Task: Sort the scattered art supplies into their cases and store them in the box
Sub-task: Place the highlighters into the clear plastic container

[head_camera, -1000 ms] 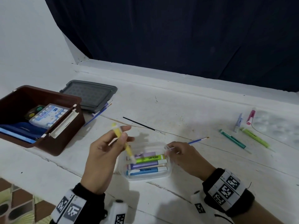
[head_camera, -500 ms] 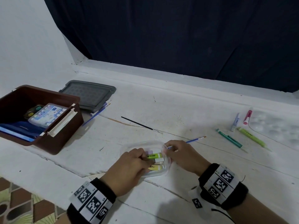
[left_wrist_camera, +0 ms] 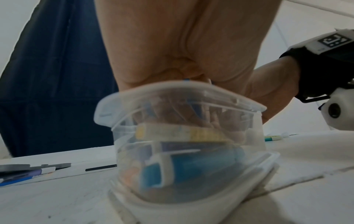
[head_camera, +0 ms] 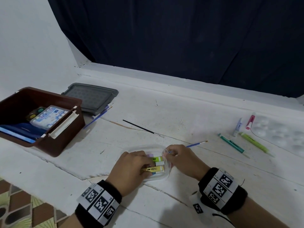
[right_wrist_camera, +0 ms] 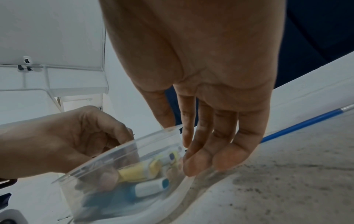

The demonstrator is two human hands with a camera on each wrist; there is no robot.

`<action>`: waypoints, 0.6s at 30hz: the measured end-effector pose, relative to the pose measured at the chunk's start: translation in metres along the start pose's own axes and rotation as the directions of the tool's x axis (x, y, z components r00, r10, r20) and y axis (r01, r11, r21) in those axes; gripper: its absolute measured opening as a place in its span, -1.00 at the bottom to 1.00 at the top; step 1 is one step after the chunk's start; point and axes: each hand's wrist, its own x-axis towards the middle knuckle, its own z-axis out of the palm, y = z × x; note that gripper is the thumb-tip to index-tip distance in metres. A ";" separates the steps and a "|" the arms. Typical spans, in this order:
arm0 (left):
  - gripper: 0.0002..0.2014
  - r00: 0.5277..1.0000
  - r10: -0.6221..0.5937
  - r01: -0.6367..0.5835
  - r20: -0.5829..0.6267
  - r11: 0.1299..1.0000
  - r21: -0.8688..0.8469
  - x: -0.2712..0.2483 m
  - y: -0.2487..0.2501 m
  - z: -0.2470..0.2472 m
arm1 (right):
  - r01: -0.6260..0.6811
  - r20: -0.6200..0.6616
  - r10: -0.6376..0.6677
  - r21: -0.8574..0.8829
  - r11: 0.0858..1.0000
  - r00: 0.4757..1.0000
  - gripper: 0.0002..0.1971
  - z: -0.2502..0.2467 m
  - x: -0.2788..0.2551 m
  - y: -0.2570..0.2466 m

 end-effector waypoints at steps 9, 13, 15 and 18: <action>-0.81 1.000 -0.020 0.020 0.005 0.999 -0.048 0.000 0.001 -0.001 | 0.012 0.020 -0.012 -0.026 1.000 1.000 -0.76 0.000 -0.001 0.000; -0.76 0.996 0.033 -0.044 -0.086 0.991 -0.125 0.000 0.011 -0.010 | 0.033 -0.082 -0.035 -0.018 0.999 0.996 -0.82 -0.003 -0.014 0.000; -0.79 0.989 0.062 -0.090 -0.134 0.974 -0.207 0.005 0.024 -0.020 | 0.066 -0.165 -0.062 0.021 0.998 0.984 -0.83 -0.011 -0.023 0.001; -0.71 0.976 0.079 -0.152 -0.203 0.914 -0.375 0.016 0.054 -0.034 | 0.129 -0.316 -0.108 0.048 0.990 0.943 -0.82 -0.029 -0.043 0.003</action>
